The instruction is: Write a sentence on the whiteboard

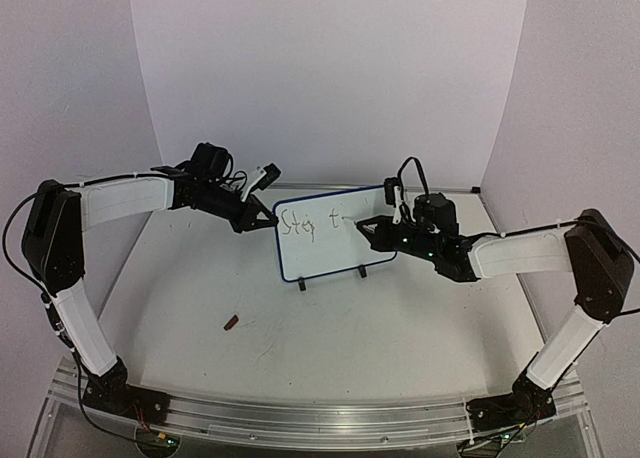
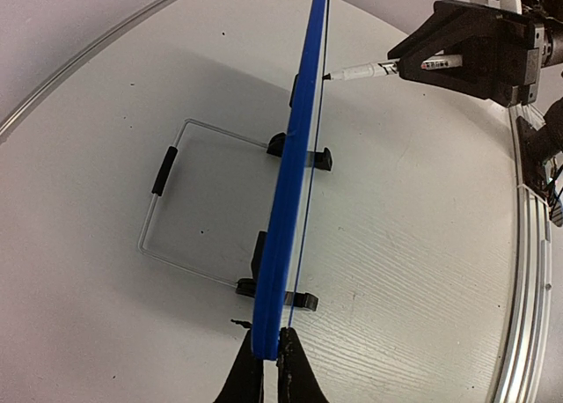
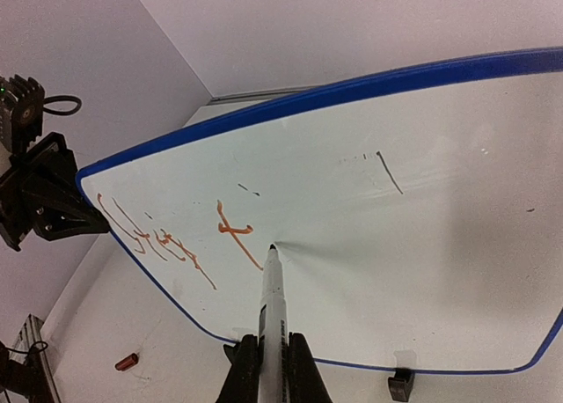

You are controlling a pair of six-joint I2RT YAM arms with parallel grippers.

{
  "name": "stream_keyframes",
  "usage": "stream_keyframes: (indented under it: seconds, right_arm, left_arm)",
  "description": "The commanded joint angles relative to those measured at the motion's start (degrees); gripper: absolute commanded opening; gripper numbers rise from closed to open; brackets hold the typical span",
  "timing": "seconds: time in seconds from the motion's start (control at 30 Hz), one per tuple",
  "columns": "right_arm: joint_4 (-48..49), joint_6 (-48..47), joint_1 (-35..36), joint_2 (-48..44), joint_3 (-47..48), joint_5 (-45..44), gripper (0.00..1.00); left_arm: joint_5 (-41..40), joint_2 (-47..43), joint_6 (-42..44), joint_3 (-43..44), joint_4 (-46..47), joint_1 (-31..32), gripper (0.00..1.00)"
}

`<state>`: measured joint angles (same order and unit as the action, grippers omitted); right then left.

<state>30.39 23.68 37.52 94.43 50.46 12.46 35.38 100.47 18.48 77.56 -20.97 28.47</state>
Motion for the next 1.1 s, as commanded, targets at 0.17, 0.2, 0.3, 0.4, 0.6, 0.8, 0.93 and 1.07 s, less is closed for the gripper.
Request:
stream_keyframes:
  seconds: [0.17, 0.2, 0.3, 0.4, 0.6, 0.8, 0.93, 1.07]
  right_arm:
    - [2.2, -0.2, -0.2, 1.7, 2.3, -1.2, 0.00]
    - [2.1, -0.2, -0.2, 2.0, 2.5, -0.9, 0.00]
    - [2.2, -0.4, -0.2, 2.4, 2.7, -0.3, 0.00]
    - [2.1, -0.6, -0.2, 2.4, 2.4, -0.1, 0.00]
    - [2.0, -0.4, -0.2, 2.1, 0.7, -1.4, 0.00]
    - [0.7, -0.8, -0.2, 0.9, -0.4, -3.4, 0.00]
    - [0.1, -1.3, -0.2, 0.3, -0.1, -4.4, 0.00]
    - [-0.2, -1.6, -0.2, 0.0, 0.3, -5.2, 0.00]
  left_arm:
    - [-3.3, 1.4, 2.4, -0.1, -4.9, 0.4, 0.00]
    - [-3.3, 1.4, 2.5, -0.1, -4.9, 0.4, 0.00]
    - [-3.3, 1.4, 2.5, -0.1, -4.9, 0.3, 0.00]
    - [-3.3, 1.5, 2.6, -0.1, -4.9, 0.4, 0.00]
    - [-3.3, 1.5, 2.5, -0.1, -5.0, 0.4, 0.00]
    - [-3.2, 1.5, 2.5, -0.1, -4.9, 0.4, 0.00]
    - [-3.2, 1.5, 2.5, -0.1, -4.9, 0.4, 0.00]
    - [-3.2, 1.6, 2.5, -0.1, -4.9, 0.4, 0.00]
